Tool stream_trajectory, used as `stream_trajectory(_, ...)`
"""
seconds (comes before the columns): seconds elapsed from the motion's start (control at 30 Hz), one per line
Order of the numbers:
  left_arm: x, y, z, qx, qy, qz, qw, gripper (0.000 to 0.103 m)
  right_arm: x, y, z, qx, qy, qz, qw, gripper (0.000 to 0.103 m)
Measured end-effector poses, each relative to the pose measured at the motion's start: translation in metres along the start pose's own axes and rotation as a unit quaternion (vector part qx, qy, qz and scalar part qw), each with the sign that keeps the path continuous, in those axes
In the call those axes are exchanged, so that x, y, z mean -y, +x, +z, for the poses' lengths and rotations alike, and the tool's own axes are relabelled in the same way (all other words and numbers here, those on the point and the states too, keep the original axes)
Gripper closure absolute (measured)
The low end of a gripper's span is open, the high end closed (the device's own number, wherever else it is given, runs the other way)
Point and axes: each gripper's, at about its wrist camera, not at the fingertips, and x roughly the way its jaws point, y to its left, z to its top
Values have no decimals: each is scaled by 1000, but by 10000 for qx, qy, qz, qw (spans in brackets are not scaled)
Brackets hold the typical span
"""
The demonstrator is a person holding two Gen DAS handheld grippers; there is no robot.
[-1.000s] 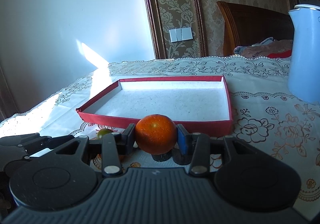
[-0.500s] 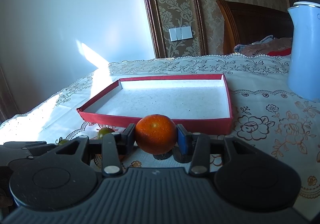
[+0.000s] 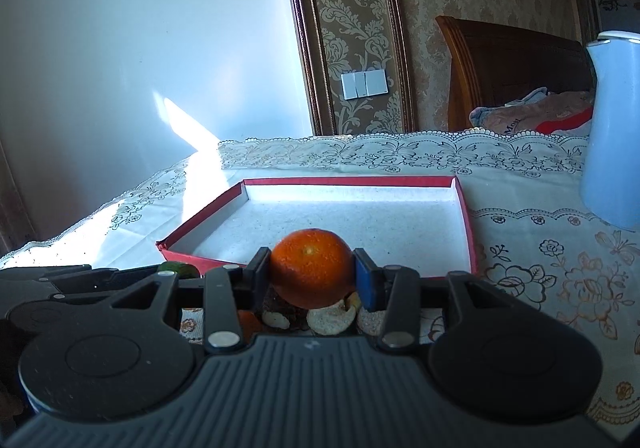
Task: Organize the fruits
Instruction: 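Carry the cucumber slice and orange into the tray and open both grippers, then grasp the green lime with the left gripper while the right gripper grasps another orange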
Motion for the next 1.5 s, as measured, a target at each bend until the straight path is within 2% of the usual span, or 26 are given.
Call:
stream_trajectory(0.13,5,24,20,89,9,300,9995,76,-2,20,10,-51,-99,-238,9997,62)
stream_trajectory(0.33,2,73,30,-342,-254,578,9974,76,13,60,12,-418,83,-413,9982,62)
stream_trajectory(0.43,3,87,28,-430,-192,763,9960,76,21,77,8,-596,206,-489,9968,62)
stream_trajectory(0.7,1,103,22,-644,-335,723,9947,76,23,93,3,-719,165,-549,9958,62)
stream_trajectory(1.07,5,106,20,-683,-279,709,9947,74,24,100,-1,-760,150,-622,9951,61)
stream_trajectory(1.1,4,107,20,-705,-288,707,9946,74,25,99,-1,-756,167,-588,9953,57)
stream_trajectory(1.13,4,107,20,-714,-293,697,9946,74,25,98,-1,-709,197,-597,9955,47)
stream_trajectory(1.2,3,106,20,-719,-311,663,9947,73,25,93,-1,-598,199,-629,9960,39)
stream_trajectory(1.27,2,105,20,-708,-306,633,9950,65,28,87,2,-492,264,-592,9967,39)
stream_trajectory(1.33,2,99,21,-622,-282,683,9953,24,32,77,4,-383,404,-558,9969,40)
stream_trajectory(1.37,1,93,22,-490,-295,715,9958,21,34,71,5,-312,452,-553,9970,40)
stream_trajectory(1.5,-9,63,28,-115,-380,541,9977,20,39,40,5,11,623,-486,9969,40)
